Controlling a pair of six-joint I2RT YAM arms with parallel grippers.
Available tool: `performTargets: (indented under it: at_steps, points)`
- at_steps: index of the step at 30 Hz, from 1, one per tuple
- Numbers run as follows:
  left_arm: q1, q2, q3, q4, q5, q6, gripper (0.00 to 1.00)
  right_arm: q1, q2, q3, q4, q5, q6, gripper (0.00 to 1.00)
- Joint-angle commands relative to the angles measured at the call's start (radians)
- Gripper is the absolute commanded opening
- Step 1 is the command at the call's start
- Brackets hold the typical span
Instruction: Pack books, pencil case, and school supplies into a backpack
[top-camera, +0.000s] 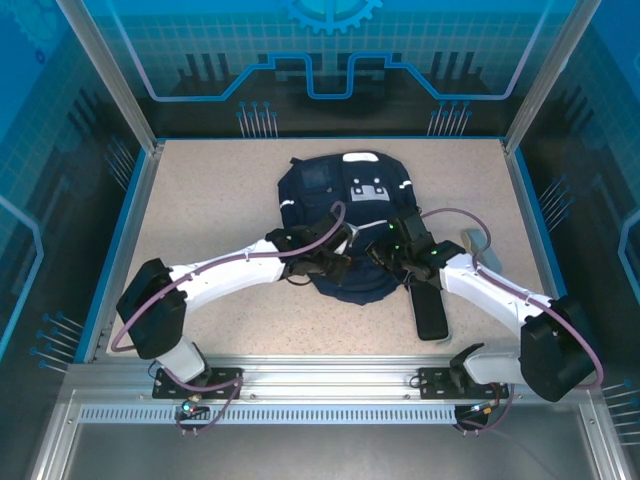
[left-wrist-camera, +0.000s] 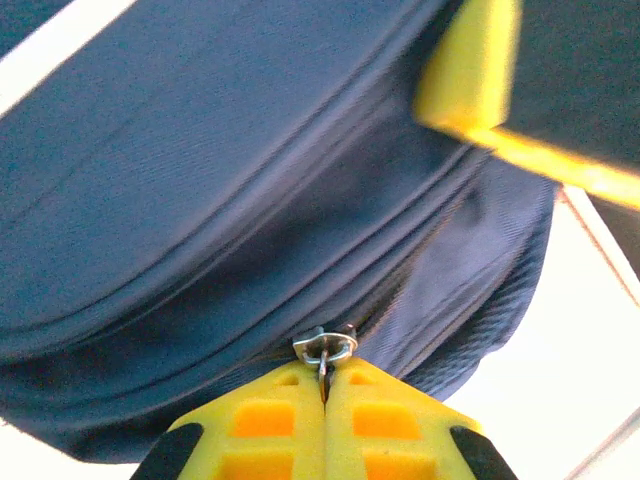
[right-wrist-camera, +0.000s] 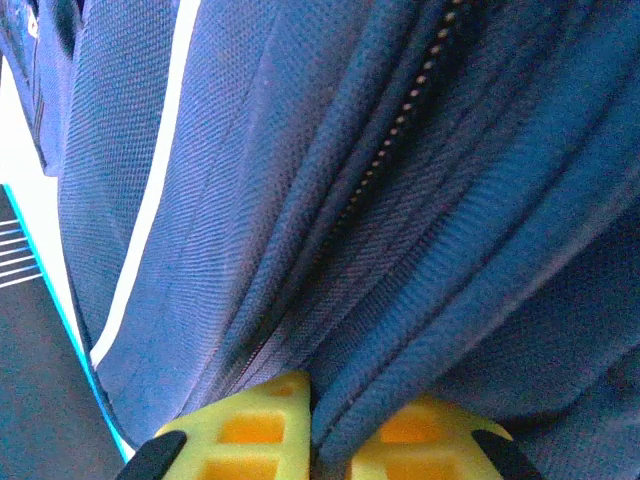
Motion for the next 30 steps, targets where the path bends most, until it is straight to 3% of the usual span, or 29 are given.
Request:
performTargets:
  at_steps: [1,8,15,22,25,30]
  points:
    - [0.058,-0.096,-0.067,-0.03,-0.083,-0.044,0.0,-0.01,0.001,0.015,-0.07,0.183,-0.062,0.12]
    - [0.184,-0.143,-0.178,-0.008,-0.098,-0.064,0.0,-0.013,-0.004,0.062,-0.104,0.215,-0.107,0.12]
    - [0.318,-0.083,-0.158,0.082,-0.061,0.02,0.0,-0.016,0.007,0.074,-0.107,0.216,-0.124,0.12]
    - [0.421,0.014,-0.119,0.202,0.092,0.175,0.0,-0.018,0.037,0.08,-0.107,0.219,-0.14,0.12]
    - [0.455,0.072,-0.08,0.231,0.239,0.298,0.0,-0.018,0.054,0.081,-0.11,0.215,-0.154,0.11]
    - [0.485,0.168,0.012,0.219,0.224,0.371,0.0,-0.019,0.071,0.111,-0.113,0.207,-0.175,0.11]
